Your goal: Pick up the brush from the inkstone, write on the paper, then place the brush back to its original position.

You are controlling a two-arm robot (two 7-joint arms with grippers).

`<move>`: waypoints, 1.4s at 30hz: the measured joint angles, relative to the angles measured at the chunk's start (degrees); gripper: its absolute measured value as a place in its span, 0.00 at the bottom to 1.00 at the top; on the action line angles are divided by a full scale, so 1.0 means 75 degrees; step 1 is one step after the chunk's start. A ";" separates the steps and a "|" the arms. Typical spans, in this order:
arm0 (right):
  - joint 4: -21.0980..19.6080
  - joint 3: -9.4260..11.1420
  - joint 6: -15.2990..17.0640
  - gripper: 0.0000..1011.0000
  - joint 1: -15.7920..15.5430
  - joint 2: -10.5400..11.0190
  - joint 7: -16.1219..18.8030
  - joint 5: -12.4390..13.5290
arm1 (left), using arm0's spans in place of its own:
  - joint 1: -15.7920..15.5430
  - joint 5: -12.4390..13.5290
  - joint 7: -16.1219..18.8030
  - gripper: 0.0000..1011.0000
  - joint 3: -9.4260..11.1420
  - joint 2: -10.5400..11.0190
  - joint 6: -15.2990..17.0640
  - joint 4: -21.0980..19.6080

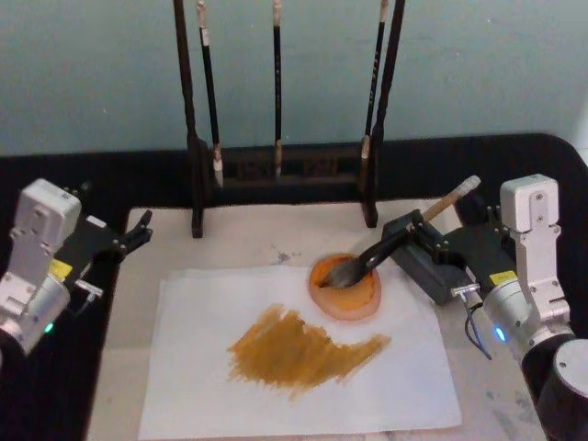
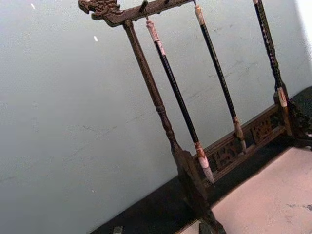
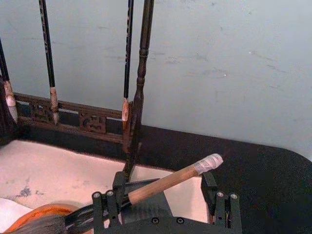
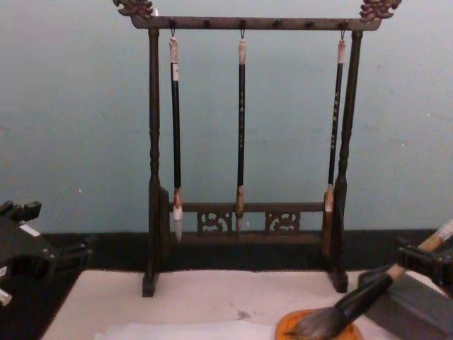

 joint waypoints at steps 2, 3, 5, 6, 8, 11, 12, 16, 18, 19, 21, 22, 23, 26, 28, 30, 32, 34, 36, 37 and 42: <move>0.0000 0.0000 0.0000 0.99 0.0000 0.0000 0.0000 0.0000 | 0.0000 0.0000 0.0000 1.00 0.0000 0.0000 0.0000 0.0000; 0.0000 0.0000 0.0000 0.99 0.0000 0.0000 0.0000 0.0000 | 0.0000 0.0000 0.0000 1.00 0.0000 0.0000 0.0000 0.0000; 0.0000 0.0000 0.0000 0.99 0.0000 0.0000 0.0000 0.0000 | 0.0000 0.0000 0.0000 1.00 0.0000 0.0000 0.0000 0.0000; 0.0000 0.0000 0.0001 0.99 0.0000 0.0000 0.0001 0.0000 | 0.0000 0.0000 0.0000 1.00 0.0000 0.0000 0.0000 0.0000; 0.0000 0.0000 0.0000 0.99 0.0000 0.0000 0.0000 0.0000 | 0.0000 0.0000 0.0000 1.00 0.0000 0.0000 0.0000 0.0000; 0.0000 0.0001 0.0001 0.99 0.0000 0.0000 0.0001 -0.0001 | 0.0000 0.0000 0.0000 1.00 0.0000 0.0000 0.0000 0.0000; 0.0000 0.0001 0.0001 0.99 0.0000 0.0000 0.0001 -0.0001 | 0.0000 0.0000 0.0000 1.00 0.0000 0.0000 0.0000 0.0000; 0.0000 0.0001 0.0000 0.99 0.0000 0.0000 0.0001 -0.0001 | 0.0000 0.0000 0.0000 1.00 0.0000 0.0000 0.0000 0.0000; 0.0000 0.0001 0.0000 0.99 0.0000 0.0000 0.0001 -0.0001 | 0.0000 0.0000 0.0000 1.00 0.0000 0.0000 0.0000 0.0000; 0.0000 0.0000 -0.0001 0.99 0.0000 0.0000 0.0001 -0.0001 | 0.0000 0.0000 0.0000 1.00 0.0000 0.0000 0.0000 0.0000; 0.0000 0.0001 0.0000 0.99 0.0000 0.0000 0.0001 -0.0001 | 0.0000 0.0000 0.0000 1.00 0.0000 0.0000 0.0000 0.0000; 0.0000 0.0001 -0.0001 0.99 0.0000 0.0000 0.0001 -0.0001 | 0.0000 0.0000 0.0000 1.00 0.0000 0.0000 0.0000 0.0000; 0.0000 0.0001 -0.0001 0.99 0.0000 0.0000 0.0001 -0.0001 | 0.0000 0.0000 0.0000 1.00 0.0000 0.0000 0.0000 0.0000; 0.0000 0.0001 -0.0001 0.99 0.0000 0.0001 0.0001 -0.0001 | 0.0000 0.0000 0.0000 1.00 0.0000 0.0000 0.0000 0.0000; 0.0000 0.0001 -0.0001 0.99 0.0000 0.0000 0.0001 -0.0001 | 0.0000 0.0000 0.0000 1.00 0.0000 0.0000 0.0000 0.0000; 0.0000 0.0001 -0.0001 0.99 0.0000 0.0000 0.0001 -0.0001 | 0.0000 0.0000 0.0000 1.00 0.0000 0.0000 0.0000 0.0000; 0.0000 0.0001 -0.0001 0.99 0.0000 0.0001 0.0001 -0.0001 | 0.0000 0.0000 0.0000 1.00 0.0000 0.0000 0.0000 0.0000; 0.0000 0.0001 -0.0001 0.99 0.0000 0.0000 0.0001 -0.0001 | 0.0000 -0.0001 0.0000 1.00 0.0000 0.0000 -0.0001 0.0000; 0.0000 0.0001 -0.0001 0.99 0.0000 0.0000 0.0001 -0.0001 | 0.0000 0.0000 0.0000 1.00 0.0000 0.0000 0.0000 0.0000; 0.0000 0.0001 -0.0001 0.99 0.0000 0.0000 0.0001 -0.0001 | 0.0000 0.0000 0.0000 1.00 0.0000 0.0000 0.0000 0.0000; 0.0000 0.0001 -0.0001 0.99 0.0000 0.0000 0.0001 -0.0001 | 0.0000 0.0000 0.0000 1.00 0.0000 0.0000 0.0000 0.0000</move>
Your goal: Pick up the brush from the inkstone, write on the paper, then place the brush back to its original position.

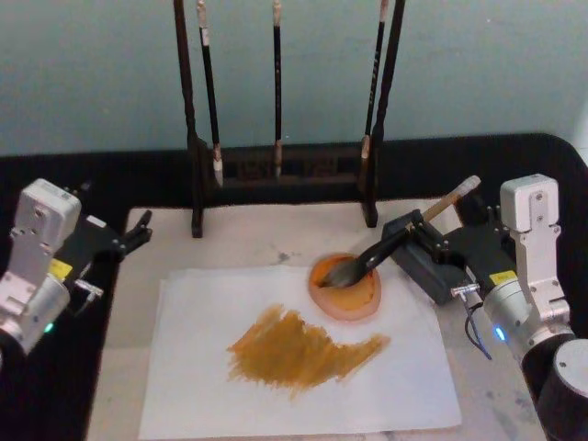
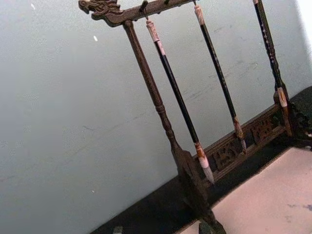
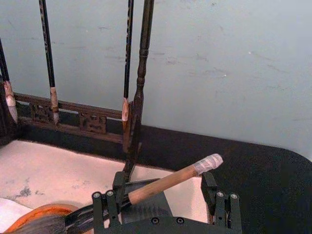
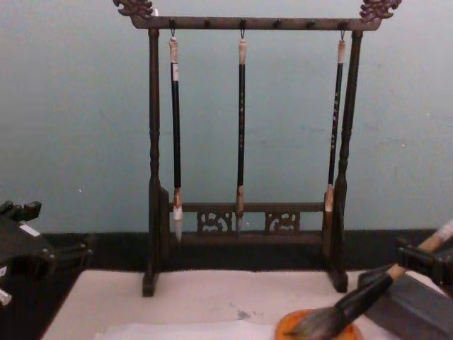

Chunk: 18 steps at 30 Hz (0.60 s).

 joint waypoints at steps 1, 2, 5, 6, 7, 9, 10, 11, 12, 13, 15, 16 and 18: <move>0.0000 0.0000 0.0000 0.99 0.0000 0.0000 0.0000 0.0000 | 0.0000 0.0000 0.0000 1.00 0.0000 0.0000 0.0000 0.0000; 0.0000 0.0000 0.0000 0.99 0.0000 0.0000 0.0000 0.0000 | 0.0000 0.0000 0.0000 1.00 0.0000 0.0000 0.0000 0.0000; 0.0000 0.0000 0.0000 0.99 0.0000 0.0000 0.0000 0.0000 | 0.0000 0.0000 0.0000 1.00 0.0000 0.0000 0.0000 0.0000; 0.0000 0.0000 0.0000 0.99 0.0000 0.0000 0.0000 0.0000 | 0.0000 0.0000 0.0000 1.00 0.0000 0.0000 0.0000 0.0000; 0.0001 0.0000 -0.0001 0.99 0.0000 0.0000 0.0000 0.0000 | 0.0000 0.0000 0.0000 1.00 0.0000 0.0000 0.0000 0.0000; 0.0000 0.0000 -0.0001 0.99 0.0000 0.0000 0.0000 0.0000 | 0.0000 0.0000 0.0000 1.00 0.0000 0.0000 0.0000 0.0000; 0.0000 0.0000 0.0000 0.99 0.0000 0.0000 0.0000 0.0000 | 0.0000 0.0000 0.0000 1.00 0.0000 0.0000 0.0000 0.0000; 0.0000 0.0000 0.0000 0.99 0.0000 0.0000 0.0000 0.0000 | 0.0000 0.0000 0.0000 1.00 0.0000 0.0000 0.0000 0.0000; 0.0000 0.0000 0.0000 0.99 0.0000 0.0000 0.0000 0.0000 | 0.0000 0.0000 0.0000 1.00 0.0000 0.0000 0.0000 0.0000; 0.0000 0.0000 0.0000 0.99 0.0000 0.0000 0.0000 0.0000 | 0.0000 0.0000 0.0000 1.00 0.0000 0.0000 0.0000 0.0000; 0.0000 0.0000 0.0000 0.99 0.0000 0.0000 0.0000 0.0000 | 0.0000 0.0000 0.0000 1.00 0.0000 0.0000 0.0000 0.0000; 0.0000 0.0000 0.0000 0.99 0.0000 0.0000 0.0000 0.0000 | 0.0000 0.0000 0.0000 1.00 0.0000 0.0000 0.0000 0.0000; 0.0000 0.0000 0.0000 0.99 0.0000 0.0000 0.0000 0.0000 | 0.0001 0.0000 0.0000 1.00 0.0000 0.0000 0.0000 0.0000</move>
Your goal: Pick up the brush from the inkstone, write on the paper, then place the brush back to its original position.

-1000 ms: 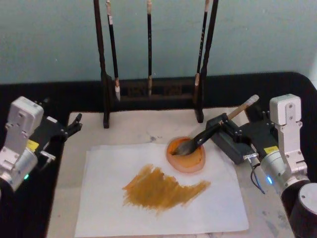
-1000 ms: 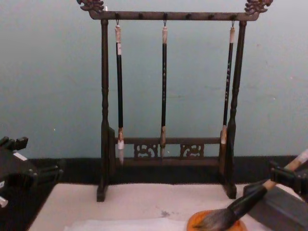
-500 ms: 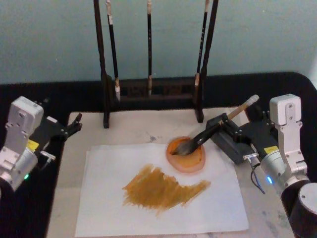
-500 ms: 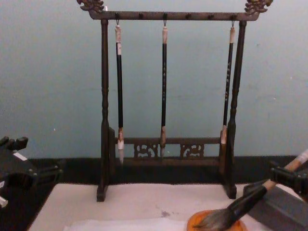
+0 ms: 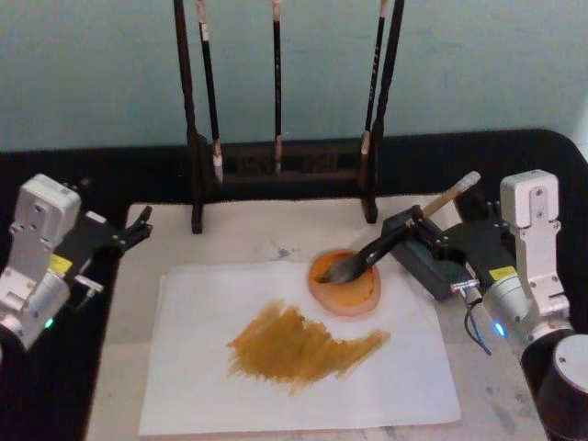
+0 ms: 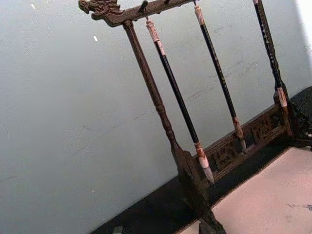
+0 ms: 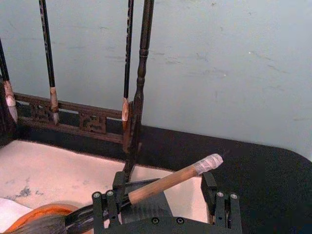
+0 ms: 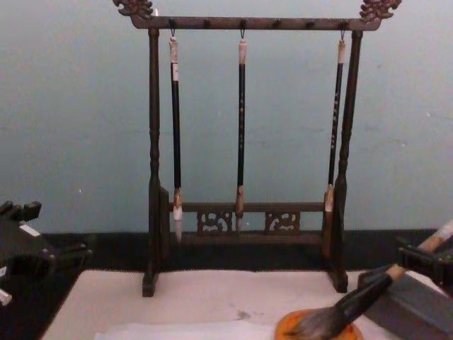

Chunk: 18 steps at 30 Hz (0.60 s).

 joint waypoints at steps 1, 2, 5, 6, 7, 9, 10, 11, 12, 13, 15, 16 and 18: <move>0.0000 0.0000 0.0000 0.99 0.0000 0.0000 0.0000 0.0000 | 0.0000 0.0000 0.0000 1.00 0.0000 0.0000 0.0000 0.0000; 0.0000 0.0000 0.0000 0.99 0.0000 0.0000 0.0000 0.0000 | 0.0000 0.0000 0.0000 1.00 0.0000 0.0000 0.0000 0.0000; 0.0000 0.0000 0.0000 0.99 0.0000 0.0000 0.0000 0.0000 | 0.0000 -0.0001 0.0000 1.00 0.0000 0.0000 0.0000 0.0000; 0.0000 0.0000 0.0000 0.99 -0.0001 0.0000 0.0000 0.0000 | -0.0001 0.0000 0.0000 1.00 0.0000 0.0000 0.0000 0.0000; 0.0000 0.0000 0.0000 0.99 0.0000 0.0000 0.0000 0.0000 | -0.0001 -0.0001 0.0000 1.00 0.0000 0.0000 0.0000 0.0000; 0.0000 0.0000 0.0000 0.99 0.0000 0.0000 0.0000 0.0000 | -0.0001 -0.0001 0.0000 1.00 0.0000 0.0000 0.0000 0.0000; 0.0000 0.0000 0.0000 0.99 0.0000 0.0000 0.0000 0.0000 | -0.0001 0.0000 0.0000 1.00 0.0000 0.0000 0.0000 0.0000; 0.0000 0.0000 0.0000 0.99 0.0000 0.0000 0.0000 0.0000 | -0.0001 0.0000 0.0000 1.00 0.0000 0.0000 0.0000 -0.0001; 0.0000 0.0000 0.0000 0.99 0.0000 0.0001 0.0000 0.0000 | -0.0001 -0.0001 0.0000 1.00 0.0000 0.0000 0.0000 0.0000; 0.0000 0.0000 0.0000 0.99 0.0000 0.0000 0.0000 0.0000 | 0.0000 0.0000 0.0000 1.00 0.0000 0.0000 0.0000 0.0000; 0.0000 0.0000 0.0000 0.99 0.0000 0.0000 0.0000 0.0000 | 0.0000 0.0000 0.0000 1.00 0.0000 0.0000 0.0000 0.0000; 0.0000 0.0000 0.0000 0.99 0.0000 0.0000 0.0000 0.0000 | -0.0001 0.0000 0.0000 1.00 0.0000 0.0000 0.0000 0.0000; 0.0000 0.0000 0.0000 0.99 0.0000 0.0000 0.0000 0.0000 | 0.0000 0.0000 0.0000 1.00 0.0000 0.0000 0.0000 0.0000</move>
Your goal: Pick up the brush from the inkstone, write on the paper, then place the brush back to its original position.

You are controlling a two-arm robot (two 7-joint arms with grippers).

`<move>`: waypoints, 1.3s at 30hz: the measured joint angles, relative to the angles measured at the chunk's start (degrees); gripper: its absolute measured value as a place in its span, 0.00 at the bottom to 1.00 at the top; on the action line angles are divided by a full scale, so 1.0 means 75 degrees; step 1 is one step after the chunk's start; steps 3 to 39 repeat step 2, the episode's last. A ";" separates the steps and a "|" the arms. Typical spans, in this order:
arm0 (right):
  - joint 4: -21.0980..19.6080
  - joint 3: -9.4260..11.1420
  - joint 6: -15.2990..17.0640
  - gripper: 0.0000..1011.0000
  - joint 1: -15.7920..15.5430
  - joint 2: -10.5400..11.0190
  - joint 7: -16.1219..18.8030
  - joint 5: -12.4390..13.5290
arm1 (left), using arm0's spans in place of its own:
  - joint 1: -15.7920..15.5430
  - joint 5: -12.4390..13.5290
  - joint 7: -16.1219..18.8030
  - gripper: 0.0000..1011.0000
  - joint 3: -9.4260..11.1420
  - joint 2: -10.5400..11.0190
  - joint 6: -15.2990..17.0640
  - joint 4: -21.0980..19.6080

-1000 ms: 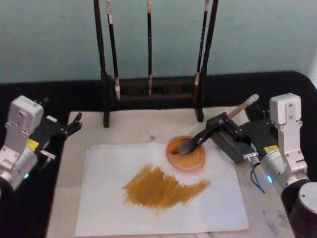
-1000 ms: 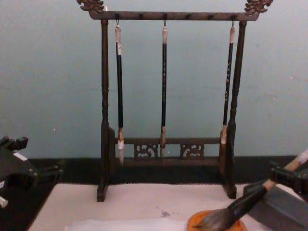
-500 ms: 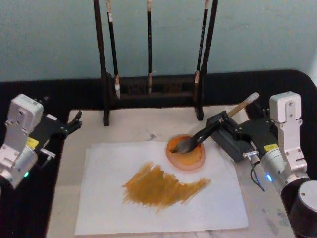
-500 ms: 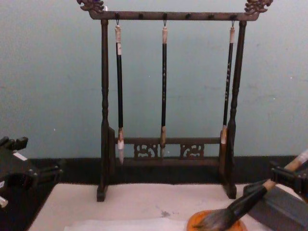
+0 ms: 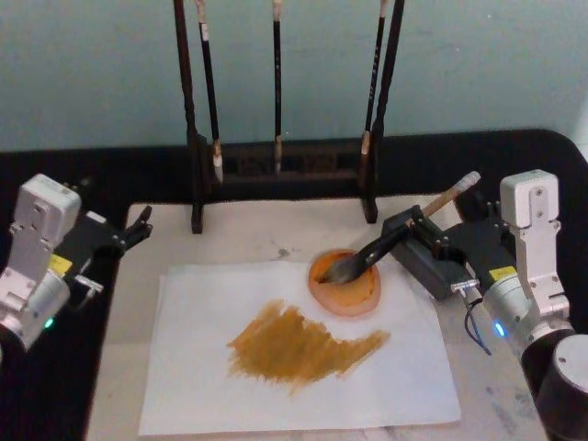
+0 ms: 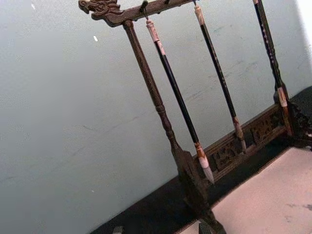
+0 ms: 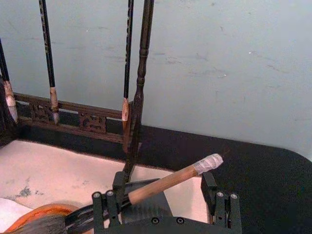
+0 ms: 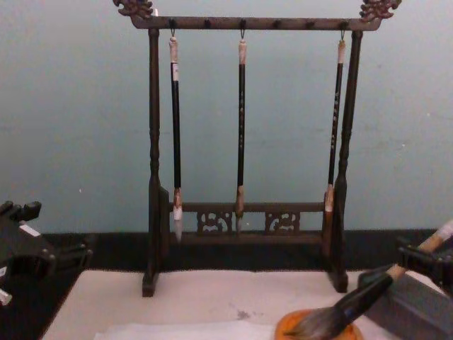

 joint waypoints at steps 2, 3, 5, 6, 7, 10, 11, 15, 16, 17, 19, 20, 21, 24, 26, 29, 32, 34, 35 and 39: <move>0.0000 0.0000 0.0000 0.99 0.0000 0.0000 0.0000 0.0000 | 0.0000 0.0000 0.0000 1.00 0.0000 0.0000 0.0000 0.0000; 0.0000 0.0000 0.0000 0.99 0.0000 0.0000 0.0000 0.0000 | 0.0000 0.0000 0.0000 1.00 0.0000 0.0000 0.0000 0.0000; 0.0000 0.0000 0.0000 0.99 0.0000 0.0000 0.0000 0.0000 | 0.0000 0.0000 0.0000 1.00 0.0000 0.0000 0.0000 0.0000; 0.0000 0.0000 0.0000 0.99 0.0000 0.0000 0.0000 0.0000 | 0.0000 0.0000 0.0000 1.00 0.0000 0.0000 0.0000 0.0000; 0.0000 0.0000 0.0000 0.99 0.0000 0.0000 0.0000 0.0000 | 0.0000 0.0000 0.0000 1.00 0.0000 0.0000 0.0000 0.0000; 0.0000 0.0000 0.0000 0.99 0.0000 0.0000 0.0000 0.0000 | 0.0000 0.0000 0.0000 1.00 0.0000 0.0000 0.0000 0.0000; 0.0000 0.0000 0.0000 0.99 0.0000 0.0000 0.0000 0.0000 | 0.0000 0.0000 0.0000 1.00 0.0000 0.0000 0.0000 0.0000; 0.0000 0.0000 0.0000 0.99 0.0000 0.0000 0.0000 0.0000 | 0.0000 0.0000 0.0000 1.00 0.0000 0.0000 0.0000 0.0000; 0.0000 0.0000 0.0000 0.99 0.0000 0.0000 0.0000 0.0000 | 0.0000 0.0000 0.0000 1.00 0.0000 0.0000 0.0000 0.0000; 0.0000 0.0000 0.0000 0.99 0.0000 0.0000 0.0000 0.0000 | 0.0000 0.0000 0.0000 1.00 0.0000 0.0000 0.0000 0.0000; 0.0000 0.0000 0.0000 0.99 0.0000 0.0000 0.0000 0.0000 | 0.0000 0.0000 0.0000 1.00 0.0000 0.0000 0.0000 0.0000; 0.0000 0.0000 0.0000 0.99 0.0000 0.0000 0.0000 0.0000 | 0.0000 0.0000 0.0000 1.00 0.0000 0.0000 0.0000 0.0000; 0.0000 0.0000 0.0000 0.99 0.0000 0.0000 0.0000 0.0000 | 0.0000 0.0000 0.0000 1.00 0.0000 0.0000 0.0000 0.0000; 0.0000 0.0000 0.0000 0.99 0.0000 0.0000 0.0000 0.0000 | 0.0000 0.0000 0.0000 1.00 0.0000 0.0000 0.0000 0.0000; 0.0000 0.0000 0.0000 0.99 0.0000 0.0000 0.0000 0.0000 | 0.0000 0.0000 0.0000 1.00 0.0000 0.0000 0.0000 0.0000; 0.0000 0.0000 0.0000 0.99 0.0000 0.0000 0.0000 0.0000 | 0.0000 0.0000 0.0000 1.00 0.0000 0.0000 0.0000 0.0000; 0.0000 0.0000 0.0000 0.99 0.0000 0.0000 0.0000 0.0000 | 0.0000 0.0000 0.0000 1.00 0.0000 0.0000 0.0000 0.0000; 0.0000 0.0000 0.0000 0.99 0.0000 0.0000 0.0000 0.0000 | 0.0000 0.0000 0.0000 1.00 0.0000 0.0000 0.0000 0.0000; 0.0000 0.0000 0.0000 0.99 0.0000 0.0000 0.0000 0.0000 | 0.0000 0.0000 0.0000 1.00 0.0000 0.0000 0.0000 0.0000; 0.0000 0.0000 0.0000 0.99 0.0000 0.0000 0.0000 0.0000 | 0.0000 0.0000 0.0000 1.00 0.0000 0.0000 0.0000 0.0000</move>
